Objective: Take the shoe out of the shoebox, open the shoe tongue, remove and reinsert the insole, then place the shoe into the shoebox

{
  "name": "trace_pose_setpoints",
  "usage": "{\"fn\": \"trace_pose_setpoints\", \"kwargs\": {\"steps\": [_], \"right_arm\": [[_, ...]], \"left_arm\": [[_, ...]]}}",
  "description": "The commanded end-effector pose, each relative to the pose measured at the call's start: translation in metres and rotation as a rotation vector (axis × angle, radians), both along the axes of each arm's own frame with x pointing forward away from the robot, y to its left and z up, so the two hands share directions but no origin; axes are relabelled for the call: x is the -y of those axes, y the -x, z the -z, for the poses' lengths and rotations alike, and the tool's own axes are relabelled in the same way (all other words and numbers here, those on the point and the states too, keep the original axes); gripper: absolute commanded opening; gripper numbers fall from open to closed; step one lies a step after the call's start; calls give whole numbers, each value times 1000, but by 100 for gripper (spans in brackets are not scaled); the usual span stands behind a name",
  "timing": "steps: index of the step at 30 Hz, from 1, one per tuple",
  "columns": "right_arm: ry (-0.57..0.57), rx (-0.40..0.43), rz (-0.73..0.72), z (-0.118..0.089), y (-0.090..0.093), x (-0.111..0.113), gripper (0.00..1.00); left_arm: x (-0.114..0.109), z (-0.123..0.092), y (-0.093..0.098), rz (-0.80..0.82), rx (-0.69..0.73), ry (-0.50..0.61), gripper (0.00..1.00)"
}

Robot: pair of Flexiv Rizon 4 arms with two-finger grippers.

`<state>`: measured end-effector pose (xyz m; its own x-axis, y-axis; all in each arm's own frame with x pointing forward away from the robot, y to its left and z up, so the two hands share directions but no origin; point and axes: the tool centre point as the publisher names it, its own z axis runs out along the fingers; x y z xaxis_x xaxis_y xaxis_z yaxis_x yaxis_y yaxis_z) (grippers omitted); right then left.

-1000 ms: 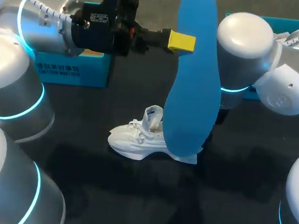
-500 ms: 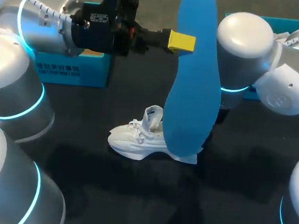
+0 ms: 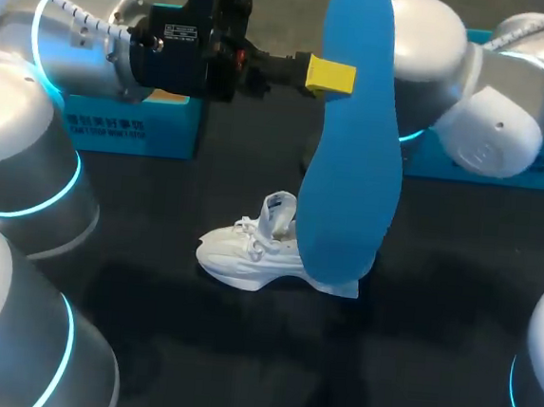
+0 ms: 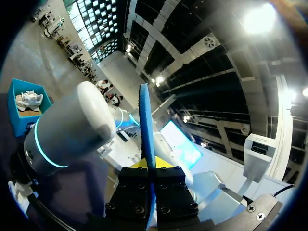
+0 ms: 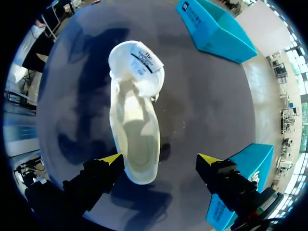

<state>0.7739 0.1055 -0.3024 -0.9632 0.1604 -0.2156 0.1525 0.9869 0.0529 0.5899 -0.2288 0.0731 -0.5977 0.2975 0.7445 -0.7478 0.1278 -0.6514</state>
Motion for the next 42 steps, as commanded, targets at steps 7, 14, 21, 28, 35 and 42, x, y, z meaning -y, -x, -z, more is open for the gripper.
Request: {"fn": "trace_pose_setpoints", "kwargs": {"steps": [7,14,21,28,35,42], "right_arm": [[28,-57,-44,37,-20,-35,100],[32,-98,-83,56,-21,-43,100],[32,-126,-58,73,-17,-37,55],[40,-152,-51,79,-12,-33,19],[53,-188,-96,83,-8,-37,0],[53,-188,-96,83,-8,-37,0]], "left_arm": [[1,0,0,0,0,0,0],[1,0,0,0,0,0,0],[1,0,0,0,0,0,0],[1,0,0,0,0,0,0],[1,0,0,0,0,0,0],[1,0,0,0,0,0,0]]}}
